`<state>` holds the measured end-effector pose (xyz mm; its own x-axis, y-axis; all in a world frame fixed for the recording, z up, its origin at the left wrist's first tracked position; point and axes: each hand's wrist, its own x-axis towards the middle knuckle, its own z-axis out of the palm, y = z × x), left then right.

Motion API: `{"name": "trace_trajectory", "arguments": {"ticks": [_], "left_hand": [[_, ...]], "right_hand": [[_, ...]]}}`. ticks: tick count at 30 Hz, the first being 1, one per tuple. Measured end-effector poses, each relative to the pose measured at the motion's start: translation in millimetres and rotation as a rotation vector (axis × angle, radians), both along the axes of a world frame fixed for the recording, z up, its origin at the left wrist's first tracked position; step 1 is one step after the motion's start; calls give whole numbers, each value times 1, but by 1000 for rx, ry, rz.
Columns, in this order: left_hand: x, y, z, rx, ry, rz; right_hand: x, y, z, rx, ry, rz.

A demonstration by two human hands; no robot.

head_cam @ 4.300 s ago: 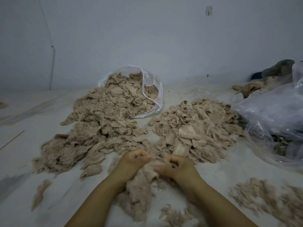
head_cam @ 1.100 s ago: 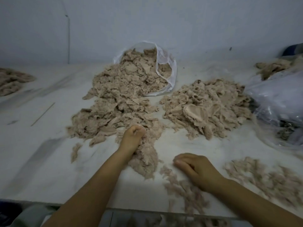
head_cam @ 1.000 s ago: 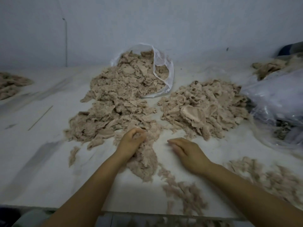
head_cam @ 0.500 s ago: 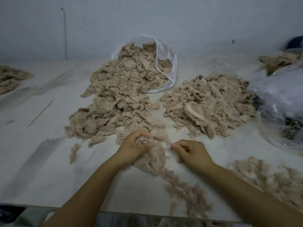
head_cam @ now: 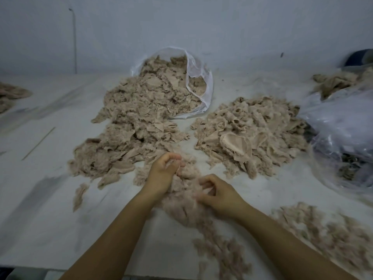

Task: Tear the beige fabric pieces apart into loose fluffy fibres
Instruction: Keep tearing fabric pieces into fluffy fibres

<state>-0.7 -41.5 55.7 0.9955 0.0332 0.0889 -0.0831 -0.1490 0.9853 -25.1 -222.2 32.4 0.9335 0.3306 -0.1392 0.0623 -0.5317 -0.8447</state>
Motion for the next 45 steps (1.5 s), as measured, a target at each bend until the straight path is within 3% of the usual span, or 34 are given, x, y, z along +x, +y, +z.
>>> {"name": "trace_trajectory", "arguments": {"ticks": [2, 4, 6, 9, 11, 15, 17, 19, 22, 26, 29, 32, 35, 38, 45], "left_hand": [[-1, -2, -3, 102, 14, -84], [-5, -1, -9, 336, 34, -280], [-6, 2, -19, 509, 12, -347], [-5, 8, -22, 481, 68, -196], [-2, 10, -20, 571, 31, -171], [-10, -4, -4, 598, -104, -414], [-11, -15, -7, 723, -190, -453], [-10, -23, -12, 675, -286, -303], [-6, -25, -13, 417, -199, -129], [-3, -24, -7, 302, 56, -280], [1, -24, -5, 358, 79, -305], [5, -17, -5, 311, 61, -123], [7, -11, -5, 272, 63, -164], [10, -15, 1, 301, 66, -266], [19, -17, -1, 285, 93, -169]], "right_hand": [[1, 4, -1, -215, -139, 100], [3, 5, 1, -159, -177, -1], [5, 2, 3, 49, -82, -167], [2, -5, 4, 379, 142, -299], [0, -7, 5, 478, 214, -343], [1, -4, 12, 796, 366, -399], [3, -3, 15, 868, 409, -443], [3, -4, 12, 743, 351, -473], [-1, -14, 7, 281, 1, -440], [-8, -14, 6, 86, -198, -106], [0, -5, 8, 149, -305, -269], [8, -8, 8, 354, -64, -423], [9, -11, 9, 573, 160, -389], [11, -9, 14, 477, 130, -284], [16, -11, 15, 458, 104, -324]]}}
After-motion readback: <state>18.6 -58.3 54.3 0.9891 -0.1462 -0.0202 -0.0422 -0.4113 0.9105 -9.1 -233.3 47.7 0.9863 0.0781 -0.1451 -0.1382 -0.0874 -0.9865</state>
